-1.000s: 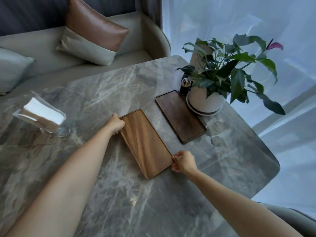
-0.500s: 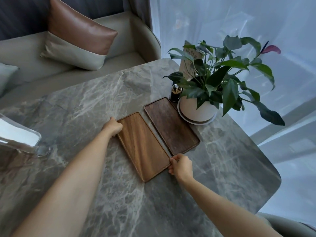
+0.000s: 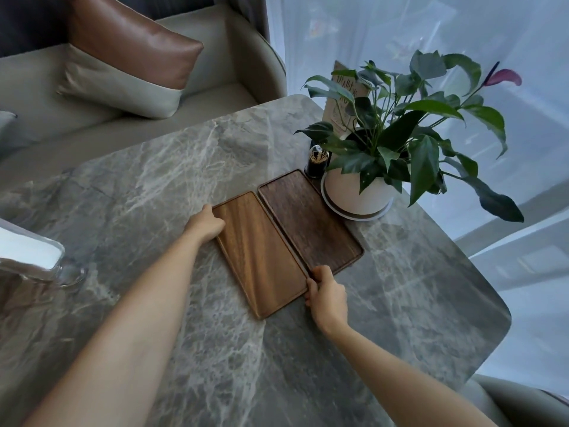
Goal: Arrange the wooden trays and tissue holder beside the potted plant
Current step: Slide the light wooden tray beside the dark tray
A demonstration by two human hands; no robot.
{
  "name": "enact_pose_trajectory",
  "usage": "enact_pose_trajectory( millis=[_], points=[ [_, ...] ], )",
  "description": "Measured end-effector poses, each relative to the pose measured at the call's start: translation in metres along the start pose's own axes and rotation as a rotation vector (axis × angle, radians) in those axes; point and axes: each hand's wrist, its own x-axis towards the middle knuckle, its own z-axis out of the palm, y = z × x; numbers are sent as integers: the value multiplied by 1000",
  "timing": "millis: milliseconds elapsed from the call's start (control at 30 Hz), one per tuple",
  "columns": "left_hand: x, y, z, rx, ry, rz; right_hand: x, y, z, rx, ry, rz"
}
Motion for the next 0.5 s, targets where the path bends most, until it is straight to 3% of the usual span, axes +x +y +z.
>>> enact_pose_trajectory(
  millis=[500],
  points=[
    [-4,-2,4,155,-10,71,9,-4,-4,-79,15,41]
  ],
)
